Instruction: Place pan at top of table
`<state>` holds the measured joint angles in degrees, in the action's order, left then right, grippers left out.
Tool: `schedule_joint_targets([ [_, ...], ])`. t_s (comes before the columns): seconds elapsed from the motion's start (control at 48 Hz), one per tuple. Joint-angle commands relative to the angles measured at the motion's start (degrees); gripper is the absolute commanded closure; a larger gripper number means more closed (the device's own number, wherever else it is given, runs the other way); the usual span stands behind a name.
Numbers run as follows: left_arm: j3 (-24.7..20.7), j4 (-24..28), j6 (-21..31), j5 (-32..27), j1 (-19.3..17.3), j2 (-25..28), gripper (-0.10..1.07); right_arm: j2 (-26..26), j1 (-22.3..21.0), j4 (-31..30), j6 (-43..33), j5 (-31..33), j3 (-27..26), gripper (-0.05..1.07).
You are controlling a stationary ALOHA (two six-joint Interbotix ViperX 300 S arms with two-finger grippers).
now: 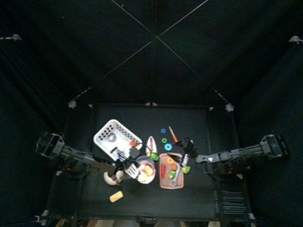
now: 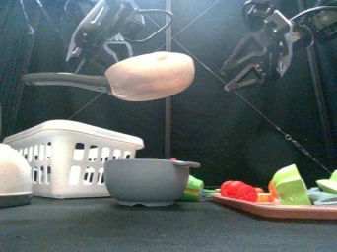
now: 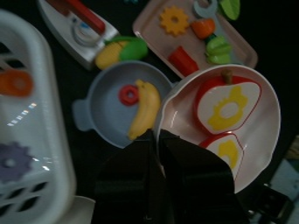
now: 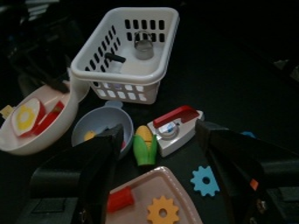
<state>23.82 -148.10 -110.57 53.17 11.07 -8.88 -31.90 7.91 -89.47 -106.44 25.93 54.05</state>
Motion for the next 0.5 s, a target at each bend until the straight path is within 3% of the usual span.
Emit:
schedule_joint_targets([
  [0.0,-4.1,-2.8,-8.2,2.9,-5.1,-1.6,0.45,-0.6,0.0,-0.1,0.1,-0.1,-0.4,0.06],
  [0.083,-5.8,-6.9,-15.6,2.8,-10.7,-1.8,0.45,-0.6,0.0,-0.2,0.1,-0.1,-0.3,0.06],
  [0.229,-6.3,-10.5,-22.7,0.2,-19.8,-1.8,0.45,-0.6,-0.1,-0.1,0.1,-0.1,-0.3,0.06],
  [0.479,-2.5,-13.0,-27.8,-10.2,-31.7,-1.1,0.45,-0.5,0.0,-0.4,0.1,-0.1,-0.3,0.06],
])
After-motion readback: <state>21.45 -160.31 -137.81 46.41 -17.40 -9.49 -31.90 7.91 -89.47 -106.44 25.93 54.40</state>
